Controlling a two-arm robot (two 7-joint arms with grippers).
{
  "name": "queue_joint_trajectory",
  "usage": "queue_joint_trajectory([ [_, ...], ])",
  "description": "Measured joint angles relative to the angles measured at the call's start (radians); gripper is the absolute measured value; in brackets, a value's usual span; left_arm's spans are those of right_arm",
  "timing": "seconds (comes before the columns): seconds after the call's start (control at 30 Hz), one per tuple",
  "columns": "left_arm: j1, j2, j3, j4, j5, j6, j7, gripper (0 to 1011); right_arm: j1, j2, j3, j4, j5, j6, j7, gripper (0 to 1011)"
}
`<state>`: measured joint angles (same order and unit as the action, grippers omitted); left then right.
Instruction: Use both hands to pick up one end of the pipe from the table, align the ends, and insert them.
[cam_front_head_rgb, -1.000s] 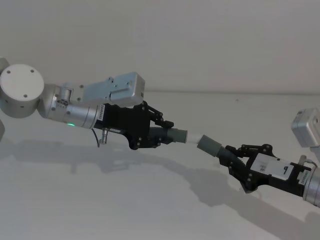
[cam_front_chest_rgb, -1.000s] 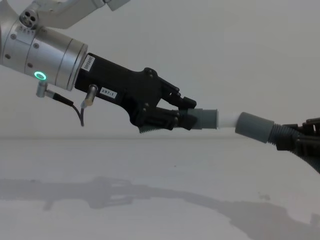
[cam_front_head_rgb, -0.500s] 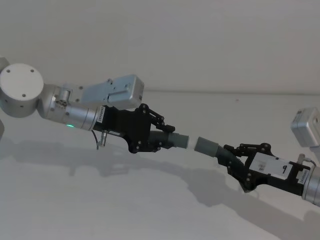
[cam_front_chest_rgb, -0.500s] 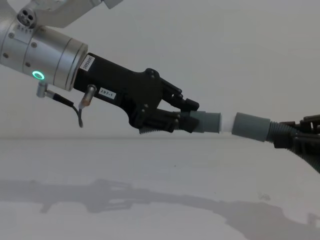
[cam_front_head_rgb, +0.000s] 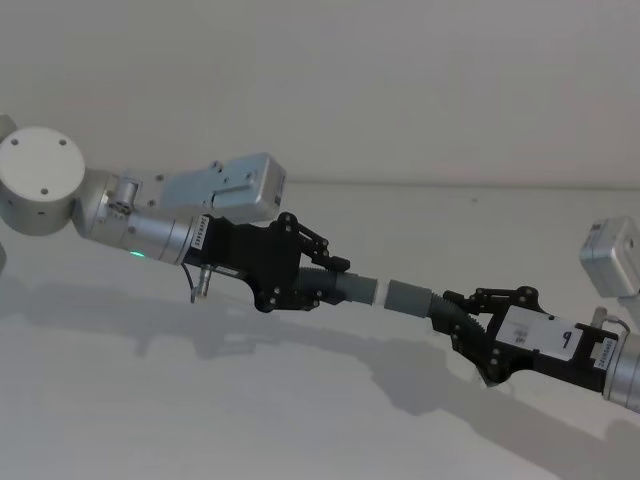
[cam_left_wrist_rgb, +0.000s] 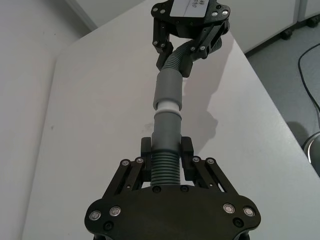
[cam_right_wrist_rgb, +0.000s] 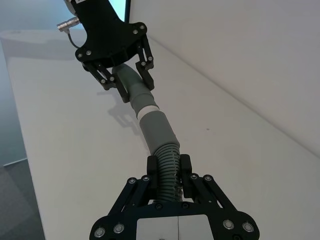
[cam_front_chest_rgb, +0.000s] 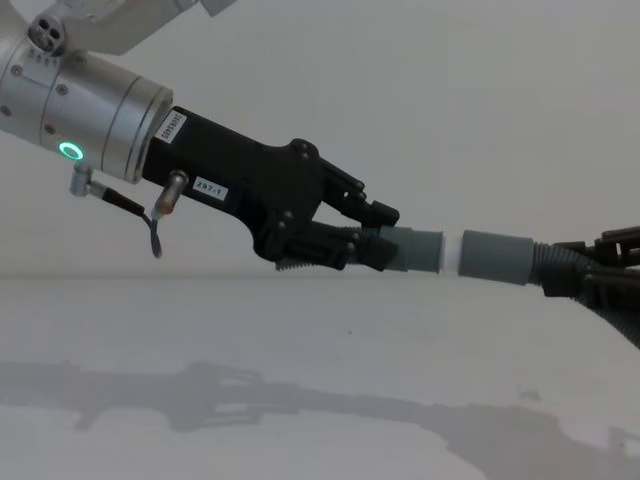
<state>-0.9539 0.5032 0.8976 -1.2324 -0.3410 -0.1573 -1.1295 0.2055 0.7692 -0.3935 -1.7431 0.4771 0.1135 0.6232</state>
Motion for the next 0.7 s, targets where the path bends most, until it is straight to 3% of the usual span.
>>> queue_joint_trajectory([
  [0.7,0.0,0.006,0.006,-0.006,-0.005,0.0,0.0,333,0.005,0.005,-0.01,-0.002,0.0,-0.01,0.002,264],
])
